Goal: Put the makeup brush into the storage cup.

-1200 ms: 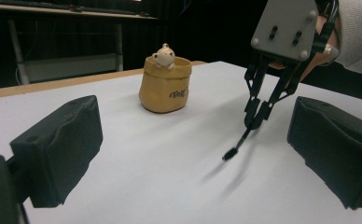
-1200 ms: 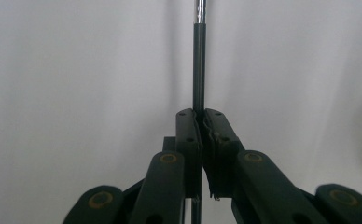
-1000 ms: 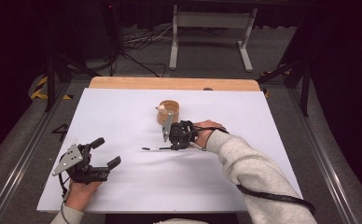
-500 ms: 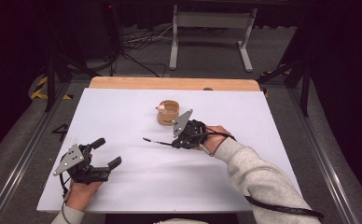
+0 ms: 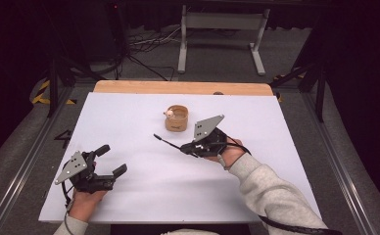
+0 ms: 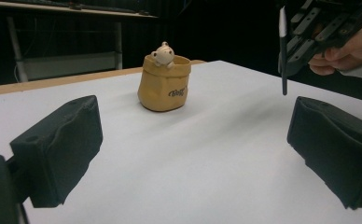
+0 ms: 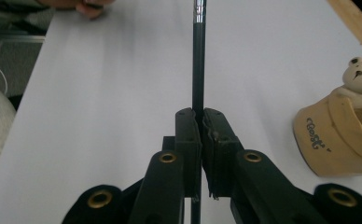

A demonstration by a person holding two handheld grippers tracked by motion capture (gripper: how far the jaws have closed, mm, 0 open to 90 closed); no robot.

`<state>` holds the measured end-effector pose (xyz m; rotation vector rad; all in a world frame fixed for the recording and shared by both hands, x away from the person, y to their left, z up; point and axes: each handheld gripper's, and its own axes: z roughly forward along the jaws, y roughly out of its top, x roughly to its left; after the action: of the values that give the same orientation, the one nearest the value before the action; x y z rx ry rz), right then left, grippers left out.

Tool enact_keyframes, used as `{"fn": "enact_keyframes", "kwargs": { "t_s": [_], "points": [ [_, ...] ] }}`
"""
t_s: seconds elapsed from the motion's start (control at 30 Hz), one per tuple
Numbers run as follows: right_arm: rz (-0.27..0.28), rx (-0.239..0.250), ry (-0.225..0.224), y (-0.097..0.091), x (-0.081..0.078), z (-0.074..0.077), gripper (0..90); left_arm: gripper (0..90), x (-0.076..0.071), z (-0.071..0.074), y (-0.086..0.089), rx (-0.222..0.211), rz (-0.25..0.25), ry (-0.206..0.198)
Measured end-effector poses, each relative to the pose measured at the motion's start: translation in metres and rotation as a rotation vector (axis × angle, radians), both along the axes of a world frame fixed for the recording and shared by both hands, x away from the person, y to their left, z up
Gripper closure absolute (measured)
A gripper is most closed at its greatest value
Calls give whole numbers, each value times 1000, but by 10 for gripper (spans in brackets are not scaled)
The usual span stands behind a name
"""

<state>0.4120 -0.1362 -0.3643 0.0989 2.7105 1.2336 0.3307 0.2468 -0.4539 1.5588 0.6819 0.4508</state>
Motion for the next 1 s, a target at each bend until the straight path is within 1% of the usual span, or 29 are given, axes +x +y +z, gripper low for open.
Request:
{"fn": "enact_keyframes", "kwargs": {
  "t_s": [0.03,0.07,0.13,0.27,0.37,0.5,0.53,0.57,0.63,0.7,0.73,0.9,1.0],
  "points": [
    [-5,24,1,-3,-1,0,855,40,0,0,0,0,0,0],
    [-5,24,1,-3,-1,0,855,40,0,0,0,0,-1,1],
    [-21,94,8,-11,-5,-2,855,40,0,0,-1,-1,-1,1],
    [-39,206,15,-21,-11,-9,855,40,0,-1,-2,2,-2,2],
    [-53,264,17,-24,-15,-17,855,40,0,-1,-2,-1,-2,3],
    [-62,334,20,-25,-18,-22,855,41,0,-1,-2,2,-4,3],
    [-62,334,20,-25,-18,-22,855,40,0,-1,-2,2,-4,3],
    [-66,363,20,-25,-20,-24,855,40,0,-1,-2,1,-5,3],
    [-73,389,22,-25,-22,-27,855,41,0,-1,-1,0,-3,3],
    [-79,405,10,-26,-23,-30,855,40,0,-1,-1,-3,-2,4],
    [-84,417,-4,-27,-25,-33,855,40,0,-1,-1,-3,-2,4],
    [-120,482,-15,-33,-28,-41,855,40,0,-1,-2,0,-4,5],
    [-130,501,-17,-34,-29,-44,855,40,1,-1,-3,2,-4,5]
  ]
}}
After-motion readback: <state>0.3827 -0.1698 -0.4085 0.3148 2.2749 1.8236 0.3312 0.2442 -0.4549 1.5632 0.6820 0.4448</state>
